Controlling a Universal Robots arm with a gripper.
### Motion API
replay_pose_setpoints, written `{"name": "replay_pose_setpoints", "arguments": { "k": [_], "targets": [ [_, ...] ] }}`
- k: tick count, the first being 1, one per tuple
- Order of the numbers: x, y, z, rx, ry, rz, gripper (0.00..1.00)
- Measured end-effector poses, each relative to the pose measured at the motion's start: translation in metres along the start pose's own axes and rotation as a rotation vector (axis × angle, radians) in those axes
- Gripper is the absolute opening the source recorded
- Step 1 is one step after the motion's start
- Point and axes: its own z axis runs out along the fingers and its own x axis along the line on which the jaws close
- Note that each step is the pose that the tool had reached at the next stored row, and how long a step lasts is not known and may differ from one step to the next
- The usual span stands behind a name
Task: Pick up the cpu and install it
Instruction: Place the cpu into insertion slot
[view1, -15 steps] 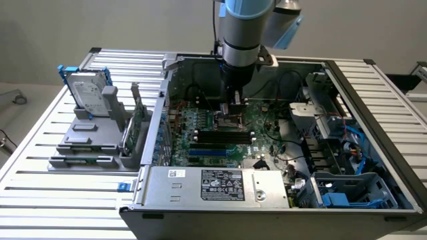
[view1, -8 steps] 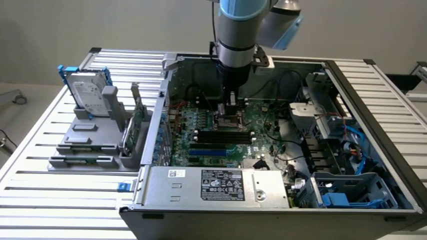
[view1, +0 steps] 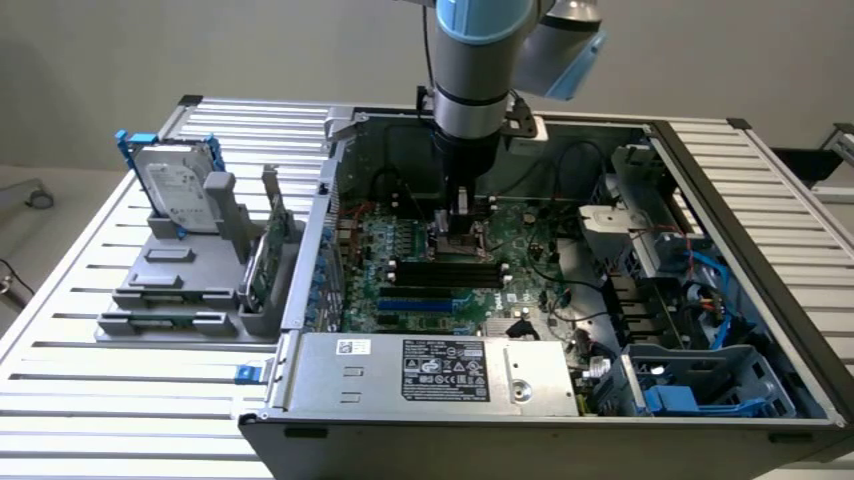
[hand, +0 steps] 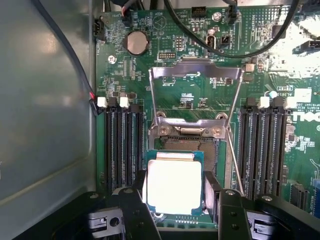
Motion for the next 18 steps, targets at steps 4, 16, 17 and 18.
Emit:
{"name": "replay_pose_setpoints", "arguments": {
  "k": [4, 16, 17, 18],
  "targets": [
    [-0.0036, 0.0, -0.0004, -0.0018, -0.0017, 0.013, 0.54],
    [-0.0089, 0.0001, 0.0006, -0.006, -0.0078, 0.031, 0.54],
    [-0.009, 0.0001, 0.0013, -0.0072, -0.0081, 0.031, 0.54],
    [-0.0091, 0.0001, 0.0021, -0.0087, -0.0083, 0.03, 0.54]
  ]
}}
